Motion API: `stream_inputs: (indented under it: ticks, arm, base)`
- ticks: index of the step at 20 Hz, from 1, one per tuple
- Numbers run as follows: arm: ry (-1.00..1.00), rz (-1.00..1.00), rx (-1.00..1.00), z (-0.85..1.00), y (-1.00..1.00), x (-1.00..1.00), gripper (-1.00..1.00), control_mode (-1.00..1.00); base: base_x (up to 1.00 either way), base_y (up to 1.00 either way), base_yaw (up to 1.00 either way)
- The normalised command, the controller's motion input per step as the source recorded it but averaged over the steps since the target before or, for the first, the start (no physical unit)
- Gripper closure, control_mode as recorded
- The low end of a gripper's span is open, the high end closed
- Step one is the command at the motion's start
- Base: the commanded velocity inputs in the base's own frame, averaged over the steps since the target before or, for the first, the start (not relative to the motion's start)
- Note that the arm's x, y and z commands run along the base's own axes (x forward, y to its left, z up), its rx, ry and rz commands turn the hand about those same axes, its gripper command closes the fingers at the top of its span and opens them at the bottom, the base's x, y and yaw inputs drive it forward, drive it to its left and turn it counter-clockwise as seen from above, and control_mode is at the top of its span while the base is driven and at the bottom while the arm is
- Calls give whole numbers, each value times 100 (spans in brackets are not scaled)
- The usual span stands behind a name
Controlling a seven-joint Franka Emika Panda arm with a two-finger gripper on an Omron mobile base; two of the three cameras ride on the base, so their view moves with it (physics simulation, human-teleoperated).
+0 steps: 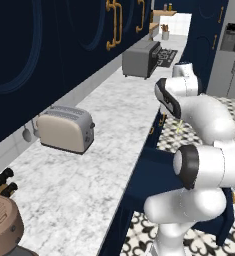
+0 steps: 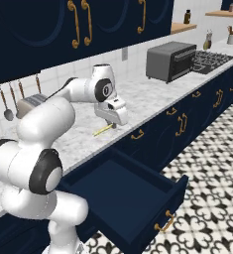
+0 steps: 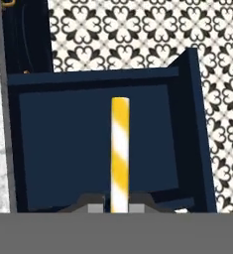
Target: Take a straw from the drawer in front and place it inside the glass cup on the dining counter.
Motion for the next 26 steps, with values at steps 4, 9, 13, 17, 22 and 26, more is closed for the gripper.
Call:
stream_inputs:
  ticks: [4,9,13,17,22,26]
  arm:
    - [-7,6,-7,0,11,-10,100,100]
    - [0,0,0,0,0,0,100,100]
    - [0,0,0,0,0,0,100,100]
    - [0,0,0,0,0,0,100,100]
    - [0,0,0,0,0,0,100,100]
    - [0,0,0,0,0,0,100,100]
  base:
    - [-34,5,2]
    - [-100,0,0]
    - [-90,-58,-5]
    - [-20,-100,-20]
    - [10,-95,-57]
    - [0,-78,-70]
